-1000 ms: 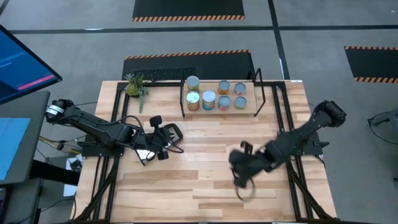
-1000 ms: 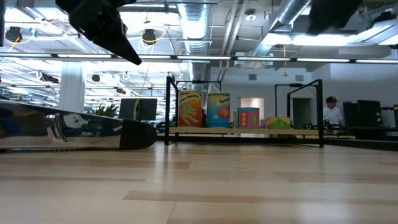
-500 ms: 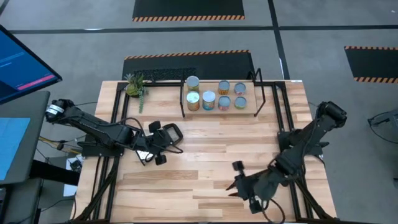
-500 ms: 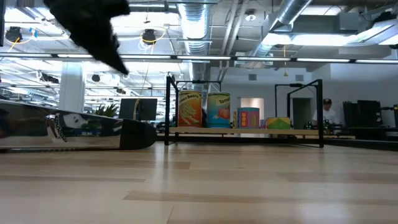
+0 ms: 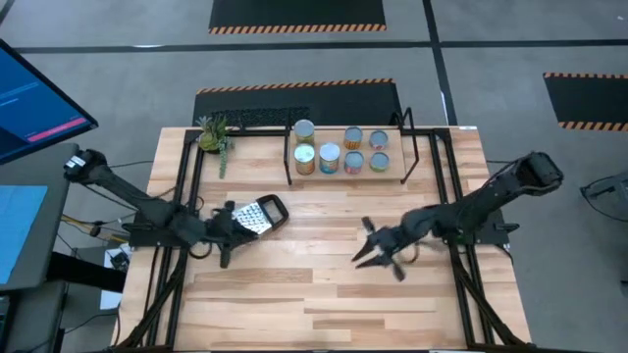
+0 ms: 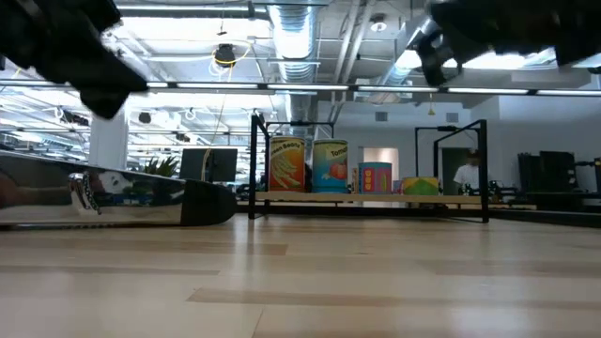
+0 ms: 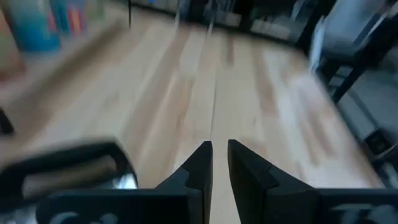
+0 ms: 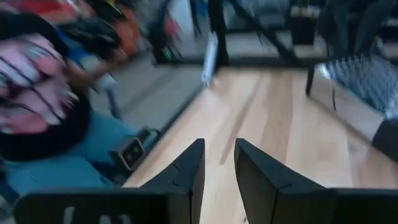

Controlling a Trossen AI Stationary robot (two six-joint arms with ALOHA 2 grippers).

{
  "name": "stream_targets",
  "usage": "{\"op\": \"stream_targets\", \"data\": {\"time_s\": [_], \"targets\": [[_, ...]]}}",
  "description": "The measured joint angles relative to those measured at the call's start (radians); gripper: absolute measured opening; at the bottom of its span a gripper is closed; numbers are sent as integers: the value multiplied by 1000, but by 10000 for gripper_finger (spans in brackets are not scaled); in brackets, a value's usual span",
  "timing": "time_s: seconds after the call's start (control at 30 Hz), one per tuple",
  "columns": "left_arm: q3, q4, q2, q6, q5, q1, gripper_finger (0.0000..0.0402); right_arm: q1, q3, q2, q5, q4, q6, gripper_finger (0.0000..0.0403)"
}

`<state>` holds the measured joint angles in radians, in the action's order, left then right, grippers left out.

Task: Pick and place cans onto a shelf
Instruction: Return to Home Position

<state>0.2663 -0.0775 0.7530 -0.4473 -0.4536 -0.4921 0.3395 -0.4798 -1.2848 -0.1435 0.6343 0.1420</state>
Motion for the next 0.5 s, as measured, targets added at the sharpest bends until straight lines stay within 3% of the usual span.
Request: {"op": "stream_targets", "data": {"time_s": [0.1, 0.2, 0.33, 0.5], "targets": [[-47, -34, -141, 90, -44, -33, 38, -69, 217, 56, -112, 311, 10, 113], [-96, -93, -264, 168, -50, -39, 38, -117, 359, 90, -133, 513, 63, 113], [-162, -117, -391, 221, -56, -13, 38, -188, 473, 134, -193, 637, 52, 113], [-242, -131, -541, 246, -24, 25, 38, -316, 472, 191, -403, 640, 72, 113]]}}
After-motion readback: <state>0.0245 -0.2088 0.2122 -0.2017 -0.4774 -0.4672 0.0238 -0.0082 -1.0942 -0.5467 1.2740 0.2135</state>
